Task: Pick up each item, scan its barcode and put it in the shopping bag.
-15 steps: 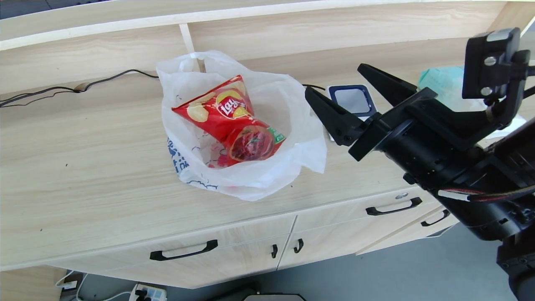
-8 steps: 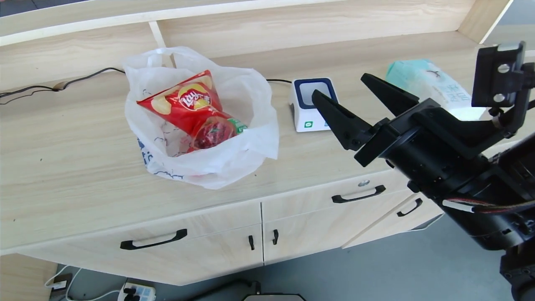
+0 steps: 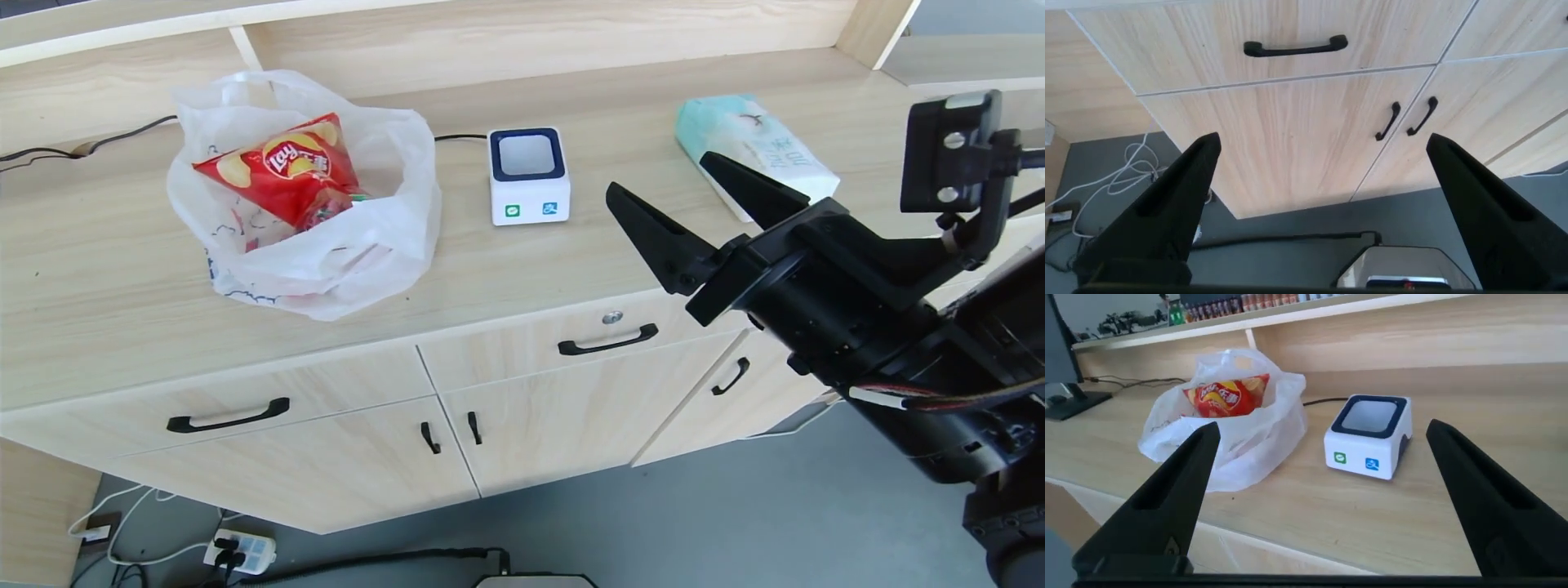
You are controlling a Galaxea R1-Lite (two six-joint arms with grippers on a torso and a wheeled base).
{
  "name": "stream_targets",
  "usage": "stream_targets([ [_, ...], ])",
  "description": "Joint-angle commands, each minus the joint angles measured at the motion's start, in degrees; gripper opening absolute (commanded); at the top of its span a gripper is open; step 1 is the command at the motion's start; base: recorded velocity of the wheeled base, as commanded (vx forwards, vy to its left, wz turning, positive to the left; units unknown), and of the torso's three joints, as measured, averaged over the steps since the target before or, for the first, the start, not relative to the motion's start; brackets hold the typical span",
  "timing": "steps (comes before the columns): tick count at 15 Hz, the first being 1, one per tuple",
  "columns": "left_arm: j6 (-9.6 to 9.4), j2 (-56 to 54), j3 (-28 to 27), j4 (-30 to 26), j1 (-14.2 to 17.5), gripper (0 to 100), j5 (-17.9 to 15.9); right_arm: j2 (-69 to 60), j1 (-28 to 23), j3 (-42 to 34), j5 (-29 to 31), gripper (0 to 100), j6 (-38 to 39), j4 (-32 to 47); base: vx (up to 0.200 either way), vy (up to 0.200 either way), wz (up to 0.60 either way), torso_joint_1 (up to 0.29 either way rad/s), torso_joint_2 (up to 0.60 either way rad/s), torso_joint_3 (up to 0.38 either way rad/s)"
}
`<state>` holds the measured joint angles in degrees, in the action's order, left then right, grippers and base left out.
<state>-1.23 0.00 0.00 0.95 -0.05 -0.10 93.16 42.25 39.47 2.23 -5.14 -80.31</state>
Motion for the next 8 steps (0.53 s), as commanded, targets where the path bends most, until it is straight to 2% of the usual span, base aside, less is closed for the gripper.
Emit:
stream_targets([
  [1,0.0,0.1,0.0,0.0,-0.1,100,0.0,0.2,-0.2,0.5,0.1,100,0.0,0.0,0.0,-0.2,0.0,0.012,0.0,0.007],
  [5,0.0,0.1,0.0,0.0,0.0,100,0.0,-0.3,-0.4,-1.1,0.7,100,-1.0,0.0,0.0,-0.2,0.0,0.002,0.0,0.001],
  [7,0.0,0.1,0.0,0.1,0.0,100,0.0,-0.6,-2.7,-2.7,0.9,100,-1.3,-0.1,0.2,-0.2,0.0,0.0,0.0,0.002],
  [8,0.0,0.1,0.0,0.0,-0.1,100,0.0,-0.8,-2.8,-3.1,0.8,100,-1.2,-0.1,0.2,0.0,0.0,0.007,0.0,0.007],
])
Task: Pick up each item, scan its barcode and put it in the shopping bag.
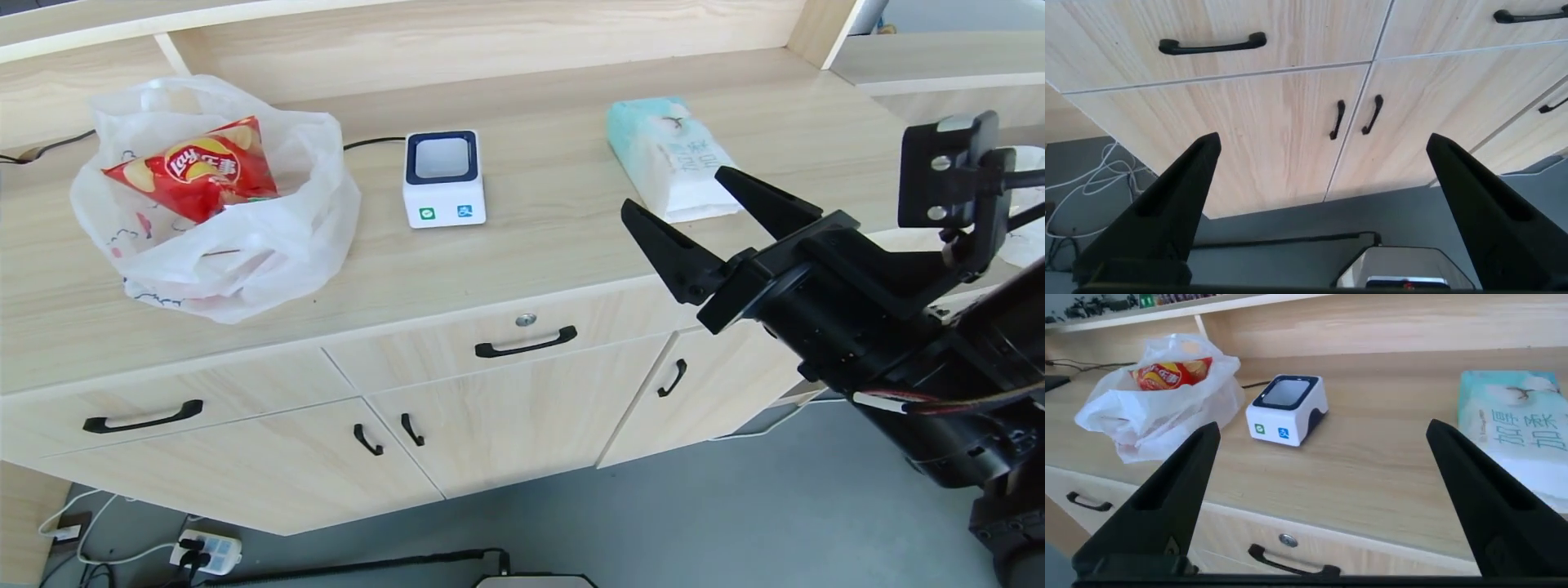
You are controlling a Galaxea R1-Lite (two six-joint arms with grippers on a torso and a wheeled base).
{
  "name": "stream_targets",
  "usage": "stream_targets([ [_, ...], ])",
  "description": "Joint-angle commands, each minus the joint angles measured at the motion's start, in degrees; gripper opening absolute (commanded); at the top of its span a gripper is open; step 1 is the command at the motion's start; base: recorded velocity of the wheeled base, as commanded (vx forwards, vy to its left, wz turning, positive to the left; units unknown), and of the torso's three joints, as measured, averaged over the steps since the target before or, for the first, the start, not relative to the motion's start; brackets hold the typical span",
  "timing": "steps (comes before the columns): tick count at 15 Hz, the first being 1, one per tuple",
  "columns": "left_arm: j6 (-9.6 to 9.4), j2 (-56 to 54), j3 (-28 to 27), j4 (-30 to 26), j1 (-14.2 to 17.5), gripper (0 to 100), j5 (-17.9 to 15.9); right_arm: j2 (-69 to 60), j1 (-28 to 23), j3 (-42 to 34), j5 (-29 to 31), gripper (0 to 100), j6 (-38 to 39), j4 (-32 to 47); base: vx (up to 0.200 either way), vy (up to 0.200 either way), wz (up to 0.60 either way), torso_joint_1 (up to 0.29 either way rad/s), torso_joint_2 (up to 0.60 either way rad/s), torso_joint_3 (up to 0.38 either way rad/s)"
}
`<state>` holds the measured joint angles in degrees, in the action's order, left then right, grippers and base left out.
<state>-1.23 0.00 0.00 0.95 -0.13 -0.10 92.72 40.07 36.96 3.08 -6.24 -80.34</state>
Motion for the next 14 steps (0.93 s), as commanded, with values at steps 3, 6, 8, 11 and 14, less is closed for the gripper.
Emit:
stream_targets([
  [3,0.0,0.1,0.0,0.0,0.0,100,0.0,-1.0,-0.8,-1.0,-0.1,100,0.1,-0.1,0.2,0.0,0.4,-0.007,0.0,0.004],
  [6,0.09,0.1,0.0,0.1,0.0,100,0.0,-0.9,-0.9,-0.3,0.3,100,0.2,0.1,0.133,0.0,0.2,0.0,0.0,0.003],
  [8,0.09,0.1,0.0,0.1,0.0,100,0.0,-1.1,-1.8,-1.2,0.8,100,2.0,0.0,0.0,0.0,0.0,0.0,0.0,0.0],
  [11,0.09,0.1,0.0,0.1,0.0,100,0.0,-2.1,-12.8,-3.1,-0.5,100,4.4,0.2,0.0,0.0,0.0,0.0,0.0,0.0],
  [14,0.09,0.1,0.0,0.1,0.0,100,0.0,-5.6,-19.9,0.1,-7.0,100,6.5,15.0,0.0,0.0,0.0,0.0,0.0,0.0],
])
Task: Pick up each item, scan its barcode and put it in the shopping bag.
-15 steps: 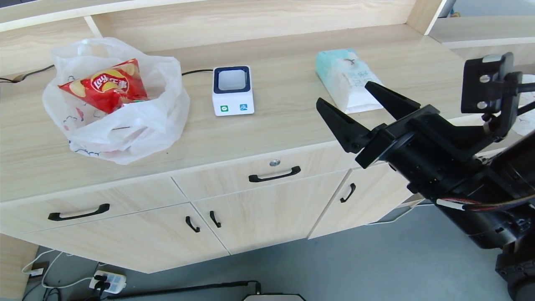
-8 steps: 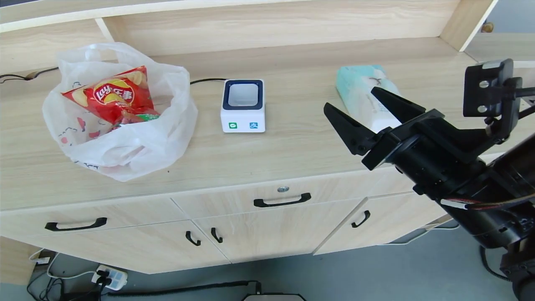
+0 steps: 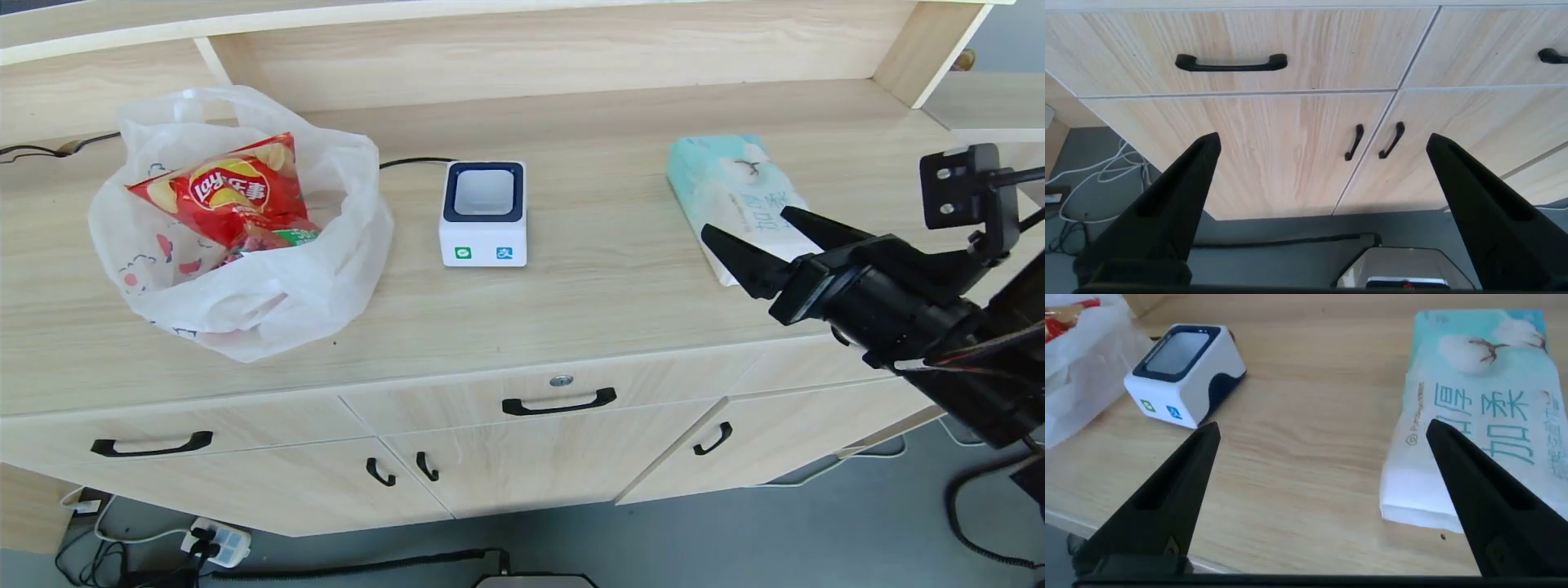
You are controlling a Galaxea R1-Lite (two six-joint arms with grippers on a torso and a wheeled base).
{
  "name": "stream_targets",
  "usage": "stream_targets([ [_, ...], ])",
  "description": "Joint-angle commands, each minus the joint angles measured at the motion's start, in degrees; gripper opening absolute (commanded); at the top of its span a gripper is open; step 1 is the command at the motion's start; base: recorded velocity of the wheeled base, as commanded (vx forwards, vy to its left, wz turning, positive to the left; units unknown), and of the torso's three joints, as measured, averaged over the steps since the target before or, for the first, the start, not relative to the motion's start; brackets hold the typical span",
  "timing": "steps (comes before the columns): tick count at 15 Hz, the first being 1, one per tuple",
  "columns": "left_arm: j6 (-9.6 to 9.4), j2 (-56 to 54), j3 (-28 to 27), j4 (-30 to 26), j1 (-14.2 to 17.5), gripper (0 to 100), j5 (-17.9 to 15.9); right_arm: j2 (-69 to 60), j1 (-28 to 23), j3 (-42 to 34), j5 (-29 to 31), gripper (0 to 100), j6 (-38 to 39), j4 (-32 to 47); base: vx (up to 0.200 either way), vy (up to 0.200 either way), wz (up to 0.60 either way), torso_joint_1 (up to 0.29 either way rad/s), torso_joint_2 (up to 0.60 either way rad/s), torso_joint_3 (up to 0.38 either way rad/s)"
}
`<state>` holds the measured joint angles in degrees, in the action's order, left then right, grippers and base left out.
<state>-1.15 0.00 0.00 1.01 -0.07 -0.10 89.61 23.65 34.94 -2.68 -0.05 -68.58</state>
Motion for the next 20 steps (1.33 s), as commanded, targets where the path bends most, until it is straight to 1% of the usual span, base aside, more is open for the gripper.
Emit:
stream_targets([
  [1,0.0,0.1,0.0,0.0,0.0,100,0.0,-4.4,-4.4,5.5,-1.1,100,0.4,10.9,0.0,0.0,0.0,0.0,0.0,0.0],
  [2,0.0,0.1,0.0,0.0,0.0,100,0.0,-6.0,-5.0,10.2,-1.1,100,0.4,20.6,0.0,0.0,0.0,0.0,0.0,0.0],
  [3,0.0,0.1,0.0,0.0,0.0,100,0.0,-6.0,-5.8,15.2,-1.4,100,0.2,28.0,0.0,0.0,0.0,0.0,0.0,0.0],
  [4,0.0,0.1,0.0,0.0,0.0,100,0.0,-4.6,-6.5,19.6,-2.1,100,0.1,31.4,0.0,0.0,0.0,0.0,0.0,0.0],
  [6,0.0,0.0,0.0,0.2,0.0,100,0.0,0.4,-8.4,27.6,-4.4,100,-1.1,32.7,0.0,0.0,0.0,0.0,0.0,0.0],
  [7,0.0,0.1,0.0,0.2,0.0,100,0.0,2.5,-8.6,31.9,-5.4,100,-1.6,35.3,0.0,0.0,0.0,0.0,0.0,0.0],
  [9,0.0,0.1,0.0,0.2,0.0,100,0.0,3.2,-9.0,37.4,-5.5,100,-1.7,47.6,0.0,0.0,0.0,0.0,0.0,0.0],
  [10,0.0,0.1,0.0,0.2,0.0,100,0.0,3.4,-9.3,39.1,-5.5,100,-1.7,51.1,0.0,0.0,0.0,0.0,0.0,0.0],
  [11,0.0,0.1,0.0,0.2,0.0,100,0.0,4.3,-9.6,42.5,-5.6,100,-2.1,57.9,0.0,0.0,0.0,0.0,0.0,0.0],
  [12,0.0,0.1,0.0,0.2,0.0,100,0.0,5.4,-10.7,44.6,-5.8,100,-2.9,60.8,0.0,0.0,0.0,0.0,0.0,0.0],
  [13,0.0,0.1,0.0,0.2,0.0,100,0.0,6.6,-11.2,46.4,-7.1,100,-4.0,62.8,0.0,0.0,0.0,0.0,0.0,0.0],
  [15,0.0,0.1,0.0,0.3,0.0,100,0.0,8.5,-11.9,48.8,-7.5,100,-5.1,64.7,0.0,0.0,0.0,0.0,0.0,0.0],
  [18,0.0,0.1,0.0,0.3,0.0,100,0.0,10.1,-15.0,49.0,-7.8,100,-8.6,64.9,0.0,0.0,0.0,0.0,0.0,0.0],
  [20,0.0,0.1,0.0,0.3,0.0,100,0.0,10.1,-15.8,49.0,-8.0,100,-8.6,64.9,0.0,0.0,0.0,0.0,0.0,0.0],
])
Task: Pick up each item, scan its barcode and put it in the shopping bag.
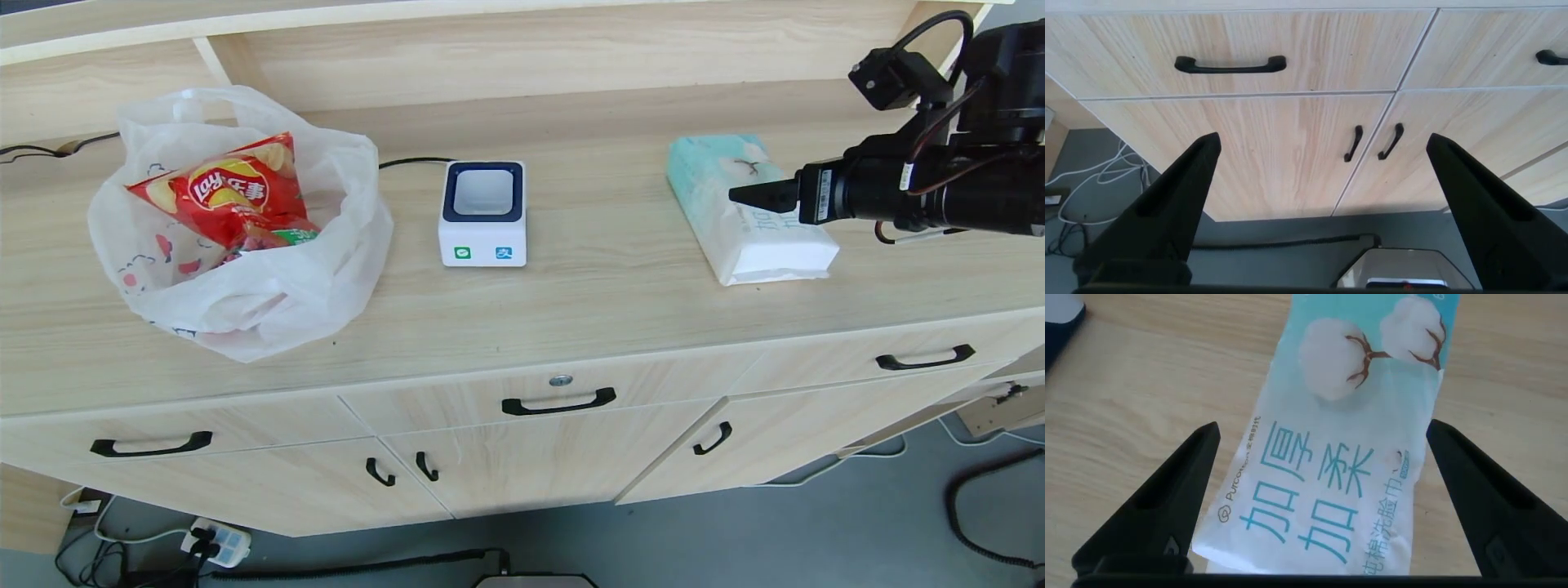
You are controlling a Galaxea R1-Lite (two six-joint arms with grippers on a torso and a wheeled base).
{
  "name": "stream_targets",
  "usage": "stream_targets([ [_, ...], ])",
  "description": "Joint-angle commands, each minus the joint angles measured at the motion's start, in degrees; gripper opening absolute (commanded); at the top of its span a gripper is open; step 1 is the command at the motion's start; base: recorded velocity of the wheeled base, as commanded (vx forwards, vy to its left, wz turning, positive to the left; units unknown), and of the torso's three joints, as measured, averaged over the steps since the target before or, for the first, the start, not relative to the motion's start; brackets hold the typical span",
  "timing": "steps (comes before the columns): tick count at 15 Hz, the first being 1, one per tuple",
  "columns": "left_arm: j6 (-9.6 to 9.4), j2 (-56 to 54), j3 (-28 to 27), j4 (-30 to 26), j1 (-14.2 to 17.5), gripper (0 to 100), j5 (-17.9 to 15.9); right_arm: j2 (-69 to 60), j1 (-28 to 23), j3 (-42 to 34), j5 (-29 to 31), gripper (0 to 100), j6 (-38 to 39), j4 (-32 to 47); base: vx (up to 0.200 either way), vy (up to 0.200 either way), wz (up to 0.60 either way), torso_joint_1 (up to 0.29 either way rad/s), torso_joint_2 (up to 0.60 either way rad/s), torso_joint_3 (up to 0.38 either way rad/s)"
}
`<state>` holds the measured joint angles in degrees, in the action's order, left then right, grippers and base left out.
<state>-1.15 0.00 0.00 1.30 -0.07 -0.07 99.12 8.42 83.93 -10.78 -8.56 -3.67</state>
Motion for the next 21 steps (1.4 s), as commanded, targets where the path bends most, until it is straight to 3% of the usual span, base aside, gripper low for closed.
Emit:
stream_targets([
  [1,0.0,0.1,0.0,0.0,0.0,100,0.0,0.5,-0.8,-0.1,0.0,100,-0.1,-0.1,0.0,0.0,0.0,0.0,0.0,0.0],
  [6,0.09,0.0,0.0,0.0,0.0,100,0.0,0.7,-0.8,-1.5,0.1,100,-0.2,-0.1,0.0,0.0,0.0,0.0,0.0,0.0],
  [21,-0.08,0.1,0.0,0.1,0.0,100,0.0,8.5,0.3,4.6,2.2,100,-0.1,-0.6,0.0,0.0,0.0,0.0,0.0,0.0],
])
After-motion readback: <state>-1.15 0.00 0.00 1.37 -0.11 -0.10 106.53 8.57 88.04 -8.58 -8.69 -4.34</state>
